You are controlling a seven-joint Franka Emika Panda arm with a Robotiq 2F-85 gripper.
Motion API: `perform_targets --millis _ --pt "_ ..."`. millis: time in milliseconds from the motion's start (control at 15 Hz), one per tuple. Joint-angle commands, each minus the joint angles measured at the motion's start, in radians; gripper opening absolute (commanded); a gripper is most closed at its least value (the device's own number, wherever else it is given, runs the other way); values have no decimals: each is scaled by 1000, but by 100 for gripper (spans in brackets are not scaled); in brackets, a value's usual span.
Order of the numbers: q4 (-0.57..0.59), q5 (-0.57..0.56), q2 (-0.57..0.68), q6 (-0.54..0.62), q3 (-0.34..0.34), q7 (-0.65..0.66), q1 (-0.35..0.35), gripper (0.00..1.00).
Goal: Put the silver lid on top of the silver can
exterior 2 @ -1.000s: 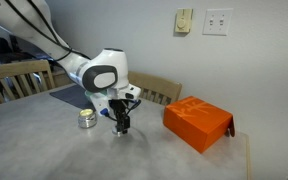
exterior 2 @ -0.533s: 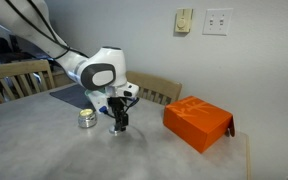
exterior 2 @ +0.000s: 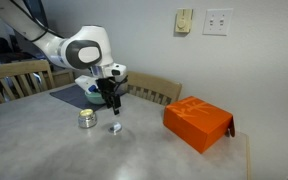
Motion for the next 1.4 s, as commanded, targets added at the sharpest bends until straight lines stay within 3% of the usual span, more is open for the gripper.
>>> perform_targets --millis 0,600,1333 --pt "-54 -18 -74 -50 2 -18 -20 100" --pt "0 73 2 -127 67 -132 -128 100" --pt "47 99 113 -107 89 -145 -130 100"
